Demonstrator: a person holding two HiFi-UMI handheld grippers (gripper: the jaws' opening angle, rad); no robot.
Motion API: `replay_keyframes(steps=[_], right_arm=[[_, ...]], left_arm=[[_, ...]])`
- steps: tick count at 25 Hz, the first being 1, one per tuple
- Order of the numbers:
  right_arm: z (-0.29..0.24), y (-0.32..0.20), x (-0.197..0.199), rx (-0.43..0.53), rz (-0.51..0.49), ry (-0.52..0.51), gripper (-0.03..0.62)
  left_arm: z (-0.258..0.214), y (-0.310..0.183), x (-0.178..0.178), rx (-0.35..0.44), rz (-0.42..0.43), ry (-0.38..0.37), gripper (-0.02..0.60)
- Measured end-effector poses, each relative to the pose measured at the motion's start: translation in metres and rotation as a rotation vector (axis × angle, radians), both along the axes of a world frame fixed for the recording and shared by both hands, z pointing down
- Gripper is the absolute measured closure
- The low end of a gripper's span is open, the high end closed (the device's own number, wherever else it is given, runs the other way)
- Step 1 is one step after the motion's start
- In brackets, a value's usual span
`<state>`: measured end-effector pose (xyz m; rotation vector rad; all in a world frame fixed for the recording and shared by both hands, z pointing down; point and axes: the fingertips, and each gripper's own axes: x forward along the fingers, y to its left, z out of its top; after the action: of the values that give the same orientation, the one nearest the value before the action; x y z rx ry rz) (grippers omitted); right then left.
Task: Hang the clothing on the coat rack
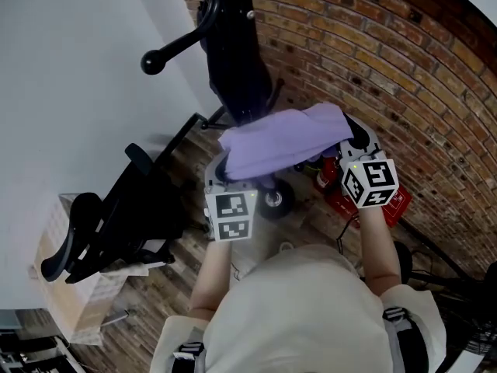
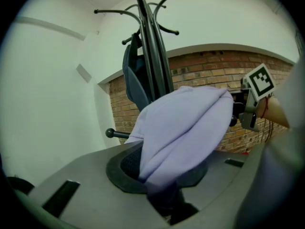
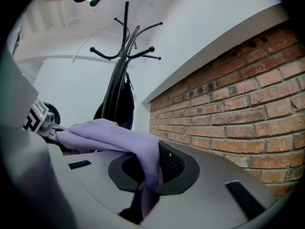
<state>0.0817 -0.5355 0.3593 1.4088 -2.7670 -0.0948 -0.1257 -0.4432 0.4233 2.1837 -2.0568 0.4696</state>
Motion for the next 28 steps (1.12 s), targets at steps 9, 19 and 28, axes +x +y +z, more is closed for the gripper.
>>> replay_keyframes(steps=[9, 19, 28], right_arm=[[0.052, -0.023, -0.004, -0.106, -0.026, 0.03, 0.572], [0.123, -0.013, -0.02, -0.239, -0.079, 0.054, 0.571], [0.177, 0.025, -0.051, -0.32, -0.172, 0.095, 0.571]], left_arm=[[0.041, -0.009, 0.002, -0.073, -0.032, -0.019, 0.486], [0.082, -0.014, 0.017, -0.139, -0.004, 0.074, 0.482], [0.1, -0.016, 0.038, -0.136, 0.012, 0.161, 0.482]])
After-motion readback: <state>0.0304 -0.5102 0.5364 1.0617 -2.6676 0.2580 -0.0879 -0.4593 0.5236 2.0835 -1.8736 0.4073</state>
